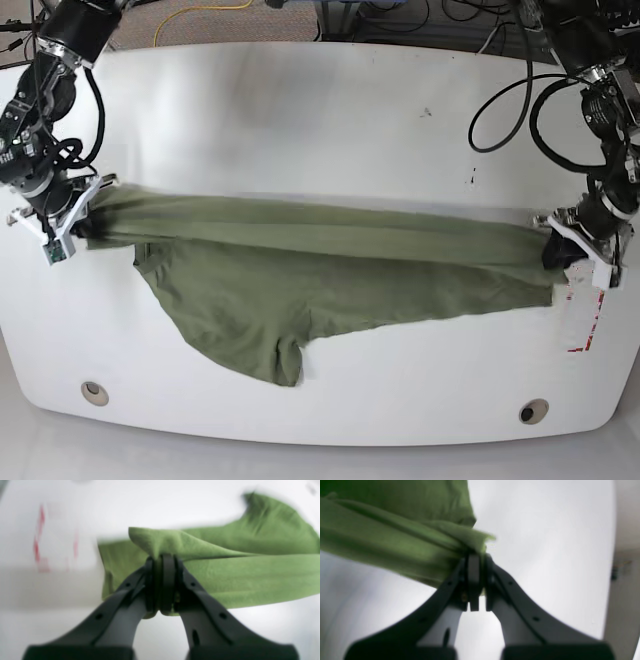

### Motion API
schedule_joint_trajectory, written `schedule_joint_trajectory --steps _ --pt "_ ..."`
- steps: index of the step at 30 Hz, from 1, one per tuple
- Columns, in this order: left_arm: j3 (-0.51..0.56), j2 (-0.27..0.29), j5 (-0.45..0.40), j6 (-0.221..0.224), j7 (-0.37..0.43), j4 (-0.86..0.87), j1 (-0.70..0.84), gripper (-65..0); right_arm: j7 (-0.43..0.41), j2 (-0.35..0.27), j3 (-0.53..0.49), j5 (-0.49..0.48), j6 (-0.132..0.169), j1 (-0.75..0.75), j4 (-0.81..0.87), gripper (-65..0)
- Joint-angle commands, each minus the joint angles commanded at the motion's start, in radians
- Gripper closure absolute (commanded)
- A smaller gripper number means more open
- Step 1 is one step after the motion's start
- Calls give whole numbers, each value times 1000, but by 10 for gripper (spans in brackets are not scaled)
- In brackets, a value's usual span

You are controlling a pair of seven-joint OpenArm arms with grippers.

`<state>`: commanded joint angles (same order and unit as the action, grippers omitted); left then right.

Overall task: Fold the T-shirt properly
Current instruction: 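Swing the shirt forward and lay it flat with both grippers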

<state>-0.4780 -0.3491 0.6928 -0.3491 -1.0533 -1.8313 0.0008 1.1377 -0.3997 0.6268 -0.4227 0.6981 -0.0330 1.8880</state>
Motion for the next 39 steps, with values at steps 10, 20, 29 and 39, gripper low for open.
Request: schedule_joint_trajectory --steps 10,20,29,39 --pt "-37 -11 -9 -2 0 8 137 0 -25 41 21 0 0 -123 -6 0" --pt "-35 -28 -9 -2 0 8 232 0 -44 74 -21 0 0 -186 -8 0" --pt "-35 -28 -3 -2 0 2 319 0 -44 103 -25 0 0 -210 -8 0" --pt "-60 -31 -9 -2 0 8 400 0 -44 104 -25 61 0 -226 -8 0"
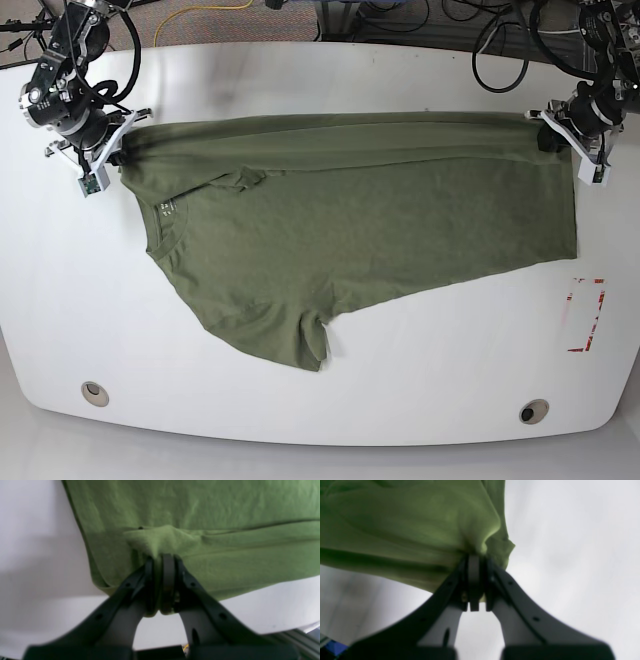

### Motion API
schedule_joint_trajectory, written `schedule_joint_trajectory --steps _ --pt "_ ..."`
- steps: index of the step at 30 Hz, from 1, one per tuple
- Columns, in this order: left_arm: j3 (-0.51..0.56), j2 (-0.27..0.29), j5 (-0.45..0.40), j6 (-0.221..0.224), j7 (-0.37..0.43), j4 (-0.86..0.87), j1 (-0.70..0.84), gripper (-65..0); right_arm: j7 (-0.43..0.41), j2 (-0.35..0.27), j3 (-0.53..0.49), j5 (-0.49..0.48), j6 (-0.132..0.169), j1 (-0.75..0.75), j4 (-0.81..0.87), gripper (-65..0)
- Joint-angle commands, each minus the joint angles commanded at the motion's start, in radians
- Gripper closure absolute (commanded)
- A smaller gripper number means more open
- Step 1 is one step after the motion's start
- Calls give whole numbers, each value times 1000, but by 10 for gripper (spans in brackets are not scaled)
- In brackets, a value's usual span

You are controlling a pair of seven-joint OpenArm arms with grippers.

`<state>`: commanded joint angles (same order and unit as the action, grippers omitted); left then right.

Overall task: Fold the T-shirt properly
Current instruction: 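Swing the shirt forward and lay it flat with both grippers, then release the shirt edge with both grippers and raise them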

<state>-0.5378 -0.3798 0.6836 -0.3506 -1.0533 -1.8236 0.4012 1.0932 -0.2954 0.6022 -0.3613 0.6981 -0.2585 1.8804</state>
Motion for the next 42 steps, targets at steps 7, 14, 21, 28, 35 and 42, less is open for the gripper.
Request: schedule_joint_trajectory --steps 7,14,21,28,35,42 --pt "-18 0 -2 0 -2 2 21 0 0 0 0 11 0 -6 0 0" --pt "-18 0 -3 6 -26 3 44 -214 2 0 -32 9 0 -8 -2 0" --pt "-18 6 -106 3 -166 3 37 -310 3 0 -72 9 0 -9 -2 0" --pt "-20 0 -129 0 -227 2 52 -392 3 0 -75 9 0 -6 -2 0" --pt "-26 -25 -132 -83 -238 -26 78 -419 5 0 -68 11 0 -9 3 -6" --pt "-118 -26 -127 -92 -245 -77 61 -432 2 -2 -64 11 0 -40 5 -214"
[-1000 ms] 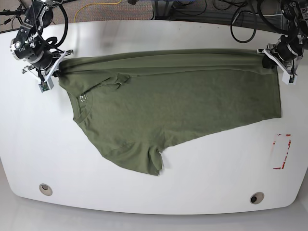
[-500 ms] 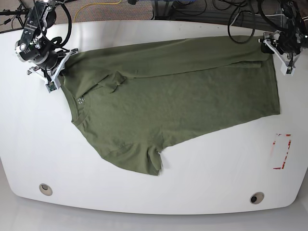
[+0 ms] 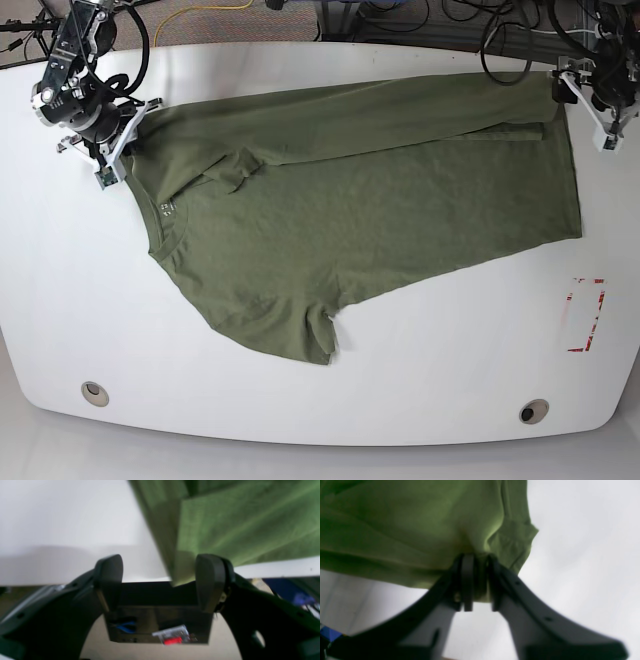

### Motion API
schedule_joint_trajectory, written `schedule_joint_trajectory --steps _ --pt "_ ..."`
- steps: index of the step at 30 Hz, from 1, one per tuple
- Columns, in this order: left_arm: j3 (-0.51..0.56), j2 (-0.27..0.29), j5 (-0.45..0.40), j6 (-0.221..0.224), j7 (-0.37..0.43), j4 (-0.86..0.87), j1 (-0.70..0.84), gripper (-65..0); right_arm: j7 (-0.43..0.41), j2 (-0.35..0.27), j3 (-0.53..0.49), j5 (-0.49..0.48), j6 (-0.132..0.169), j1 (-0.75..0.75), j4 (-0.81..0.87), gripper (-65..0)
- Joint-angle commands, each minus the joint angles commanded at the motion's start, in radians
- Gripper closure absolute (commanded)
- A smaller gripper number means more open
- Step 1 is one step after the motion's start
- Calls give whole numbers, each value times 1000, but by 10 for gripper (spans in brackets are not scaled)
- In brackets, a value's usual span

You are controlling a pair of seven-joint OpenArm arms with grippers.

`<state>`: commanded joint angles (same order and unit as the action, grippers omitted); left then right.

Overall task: Fold the T-shirt properly
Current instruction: 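Release the shirt edge with both grippers and raise them, then move both grippers onto the shirt body and grasp the fabric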

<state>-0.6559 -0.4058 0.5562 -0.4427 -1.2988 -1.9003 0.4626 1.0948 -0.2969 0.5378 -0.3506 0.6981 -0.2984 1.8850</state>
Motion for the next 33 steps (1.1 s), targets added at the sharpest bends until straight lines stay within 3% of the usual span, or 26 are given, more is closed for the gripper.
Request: schedule_joint_trajectory --steps 2,5,8,10,13,15,20,23,28,29,31,33 --pt "-28 0 0 0 -12 -23 -41 -432 0 3 32 0 0 -3 2 -314" --pt "-64 0 2 -5 -35 -38 -61 -432 0 17 77 0 0 -3 3 -401" --pt "-95 0 2 -48 -37 -46 -77 -429 3 29 137 -2 0 0 11 -439" --pt "-124 0 2 -101 -37 -46 -94 -428 3 31 172 -5 0 0 38 -438" --pt "-147 6 0 -143 -37 -46 -103 -428 3 35 196 -12 0 -3 78 -439" --pt "-140 14 0 -143 -37 -46 -106 -428 3 35 206 -12 0 -3 95 -439" --pt "-74 98 -8 -141 -38 -46 -138 -425 5 74 213 -60 0 20 110 -438" --pt "-38 138 -8 -141 -38 -46 -140 -383 5 91 209 -106 0 29 107 -434" --pt "6 195 -9 -141 -38 -46 -138 -229 5 140 207 -106 0 51 101 -336" --pt "12 207 -9 -141 -38 -44 -126 -165 5 153 207 -75 0 58 100 -274" --pt "15 212 -12 -140 -37 -41 -117 -99 5 170 206 -29 0 69 86 -195" --pt "37 213 -49 -140 -37 -40 -117 -68 5 180 206 25 0 87 60 -119"
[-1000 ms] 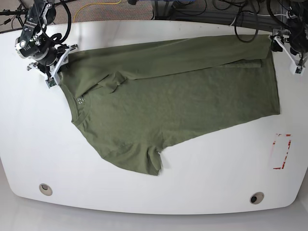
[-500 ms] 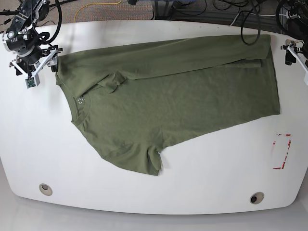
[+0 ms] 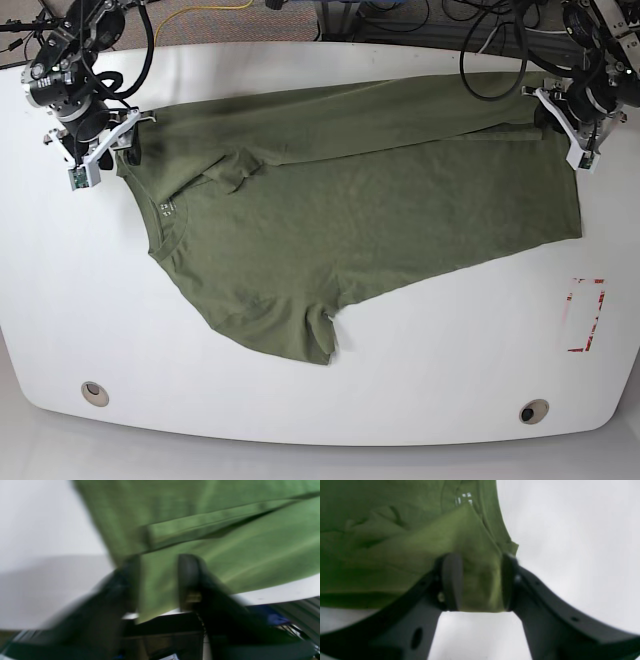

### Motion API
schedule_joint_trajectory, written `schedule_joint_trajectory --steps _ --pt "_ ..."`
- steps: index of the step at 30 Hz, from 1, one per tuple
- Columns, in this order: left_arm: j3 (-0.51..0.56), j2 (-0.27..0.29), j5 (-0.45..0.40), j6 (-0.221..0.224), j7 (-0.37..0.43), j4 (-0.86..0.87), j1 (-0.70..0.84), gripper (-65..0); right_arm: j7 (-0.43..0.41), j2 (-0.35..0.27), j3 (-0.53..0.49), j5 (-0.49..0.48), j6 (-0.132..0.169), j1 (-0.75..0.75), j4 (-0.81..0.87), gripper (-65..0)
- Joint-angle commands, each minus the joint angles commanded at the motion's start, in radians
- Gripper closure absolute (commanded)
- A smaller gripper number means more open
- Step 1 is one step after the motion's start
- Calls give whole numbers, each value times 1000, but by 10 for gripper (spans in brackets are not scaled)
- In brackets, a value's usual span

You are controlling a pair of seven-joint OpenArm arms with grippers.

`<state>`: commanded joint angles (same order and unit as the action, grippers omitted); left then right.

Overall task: Fold the T-shirt properly
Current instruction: 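Move both grippers onto the shirt body and grasp the fabric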

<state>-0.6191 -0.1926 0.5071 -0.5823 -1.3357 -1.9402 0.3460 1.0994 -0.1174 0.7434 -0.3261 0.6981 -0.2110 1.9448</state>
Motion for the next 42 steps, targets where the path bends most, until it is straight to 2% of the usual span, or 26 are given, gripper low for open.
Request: schedule_joint_trajectory --steps 3,7,14,18,26,33,39,42 --pt "40 0 -81 0 2 2 -2 -69 -11 2 -3 34 0 6 -52 -82" --pt "120 -5 -201 -5 2 2 -21 -69 -80 -28 -46 37 0 5 -147 -89" --pt "230 -17 -288 -6 3 80 -91 -69 -153 -46 -54 40 0 -6 -262 -84" --pt "278 -55 -296 -6 20 196 -147 -69 -195 -55 -52 38 0 -54 -273 -82" --pt "319 -110 -298 -6 78 356 -209 -71 -201 -52 -44 31 0 -161 -272 -81" --pt "319 -138 -295 -8 77 361 -213 -71 -201 2 46 32 0 -227 -224 -81" --pt "319 -160 -292 -9 72 304 -213 -71 -192 51 46 35 0 -276 -103 -81" --pt "319 -158 -292 -9 57 255 -213 -75 -146 58 46 35 0 -293 -43 -84"
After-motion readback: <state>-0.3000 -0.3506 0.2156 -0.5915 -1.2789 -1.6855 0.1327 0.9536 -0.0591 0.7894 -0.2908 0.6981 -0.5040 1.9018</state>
